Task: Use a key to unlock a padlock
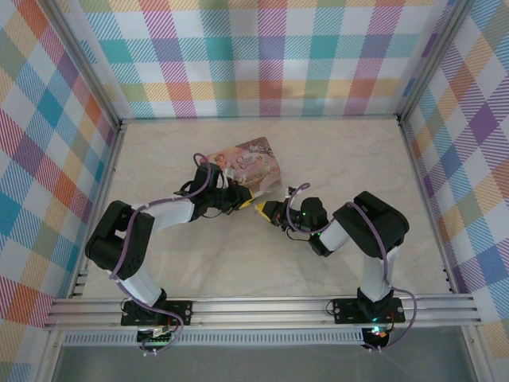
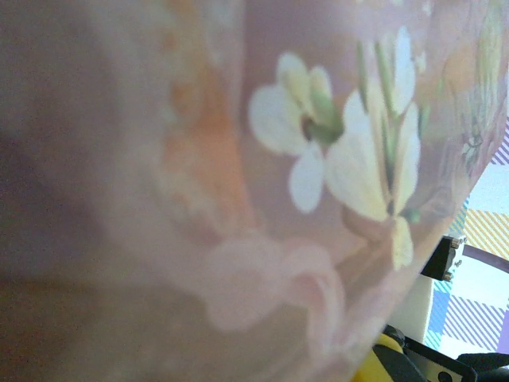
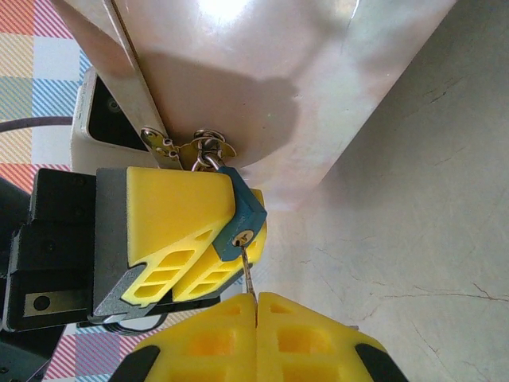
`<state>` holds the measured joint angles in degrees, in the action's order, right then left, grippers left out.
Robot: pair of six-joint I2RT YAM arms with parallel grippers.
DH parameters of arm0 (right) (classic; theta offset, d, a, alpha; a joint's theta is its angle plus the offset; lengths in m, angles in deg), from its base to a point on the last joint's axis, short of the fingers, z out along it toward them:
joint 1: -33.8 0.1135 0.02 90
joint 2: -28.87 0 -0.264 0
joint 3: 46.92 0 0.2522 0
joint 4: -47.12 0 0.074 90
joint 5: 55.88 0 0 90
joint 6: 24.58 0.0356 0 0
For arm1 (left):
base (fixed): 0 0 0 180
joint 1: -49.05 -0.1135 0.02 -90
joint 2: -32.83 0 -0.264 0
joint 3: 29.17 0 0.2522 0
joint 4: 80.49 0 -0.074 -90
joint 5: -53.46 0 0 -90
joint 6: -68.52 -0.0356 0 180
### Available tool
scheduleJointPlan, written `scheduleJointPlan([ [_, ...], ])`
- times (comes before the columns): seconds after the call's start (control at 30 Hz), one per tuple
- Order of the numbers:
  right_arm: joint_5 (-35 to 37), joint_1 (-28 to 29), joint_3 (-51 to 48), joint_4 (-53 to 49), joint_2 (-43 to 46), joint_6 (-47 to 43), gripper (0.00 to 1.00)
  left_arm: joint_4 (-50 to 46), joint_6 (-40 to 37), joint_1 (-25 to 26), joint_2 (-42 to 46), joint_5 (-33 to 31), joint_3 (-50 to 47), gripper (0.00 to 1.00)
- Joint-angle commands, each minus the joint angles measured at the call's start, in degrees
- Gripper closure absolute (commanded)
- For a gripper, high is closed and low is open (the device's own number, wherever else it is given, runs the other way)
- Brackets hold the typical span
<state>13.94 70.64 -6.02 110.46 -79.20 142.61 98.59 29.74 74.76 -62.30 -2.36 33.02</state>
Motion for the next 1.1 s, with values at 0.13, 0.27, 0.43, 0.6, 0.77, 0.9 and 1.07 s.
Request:
scheduleJointPlan([
  [0.13, 1.9, 0.3, -0.2, 3.5, 1.6, -0.2, 1.0, 1.5, 2.2, -0.3, 0.5, 5.0, -1.0, 1.0],
  [0.27, 2.0, 0.3, -0.3, 3.5, 1.7, -0.2, 1.0, 1.8, 2.5, -0.3, 0.4, 5.0, -1.1, 1.0],
  [0.43, 2.3, 0.4, -0.5, 3.5, 2.0, -0.2, 1.0, 1.8, 2.5, -0.4, 0.5, 5.0, -1.3, 1.0],
  [0.6, 2.1, 0.3, -0.2, 3.5, 1.6, 0.0, 1.0, 2.6, 2.8, -0.3, 0.5, 5.2, -1.4, 1.0],
  [0.77, 1.8, 0.3, 1.2, 3.6, 0.9, 1.3, 1.0, 4.5, 3.5, -0.3, 0.8, 5.6, -1.9, 1.0],
  [0.9, 0.9, 0.4, 3.0, 3.6, 0.3, 5.7, 1.0, 5.1, 3.7, -0.2, 1.1, 5.9, -2.1, 1.0],
  [1.07, 2.1, 0.5, 3.2, 3.6, 0.1, 10.7, 1.0, 6.1, 3.9, -0.2, 1.5, 6.2, -2.2, 1.0],
])
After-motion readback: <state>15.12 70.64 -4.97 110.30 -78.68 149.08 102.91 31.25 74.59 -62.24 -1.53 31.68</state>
